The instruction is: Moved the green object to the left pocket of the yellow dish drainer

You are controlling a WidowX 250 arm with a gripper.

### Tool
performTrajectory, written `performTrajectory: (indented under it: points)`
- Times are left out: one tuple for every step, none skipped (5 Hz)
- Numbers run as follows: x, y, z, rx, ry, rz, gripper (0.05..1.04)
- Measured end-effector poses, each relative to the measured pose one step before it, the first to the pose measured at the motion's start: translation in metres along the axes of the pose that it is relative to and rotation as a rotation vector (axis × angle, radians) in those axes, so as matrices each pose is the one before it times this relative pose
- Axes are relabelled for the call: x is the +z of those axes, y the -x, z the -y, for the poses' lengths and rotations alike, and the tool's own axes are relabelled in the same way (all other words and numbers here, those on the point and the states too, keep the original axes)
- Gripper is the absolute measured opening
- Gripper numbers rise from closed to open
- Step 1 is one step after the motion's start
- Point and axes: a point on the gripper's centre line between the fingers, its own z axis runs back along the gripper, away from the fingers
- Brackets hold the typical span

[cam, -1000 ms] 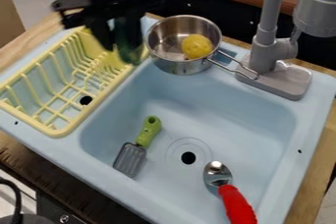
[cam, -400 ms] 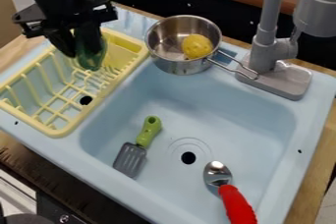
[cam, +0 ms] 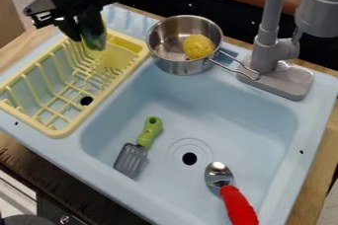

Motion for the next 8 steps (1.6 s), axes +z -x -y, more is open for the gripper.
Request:
performTrajectory:
  points:
    - [-0.00932,-0.01805,0.0054,0.0633,-0.0093,0.0248,0.393]
    - [-0.0062,-0.01279,0.00038,0.0284,-0.0193,0.0213,0.392]
    - [-0.00884,-0.0081,-0.00099,0.0222,-0.0253,0.0209,0.392]
    - [-0.00258,0.00051,0.00329,-0.0155,-0.0118,0.0274,0.458]
    - [-0.00387,0.00491,0.00202,-0.0008,-0.0208,-0.0117,0.755]
    - [0.00015,0.00046,0.00085,0.0057,-0.0063,0.0036,0.986]
    - [0.0001,0.00033,0.00085,0.0019,-0.0016,0.0019,0.998]
    - [0.00023,0.00174,0.00002,-0.0006,-0.0008,-0.0128,0.998]
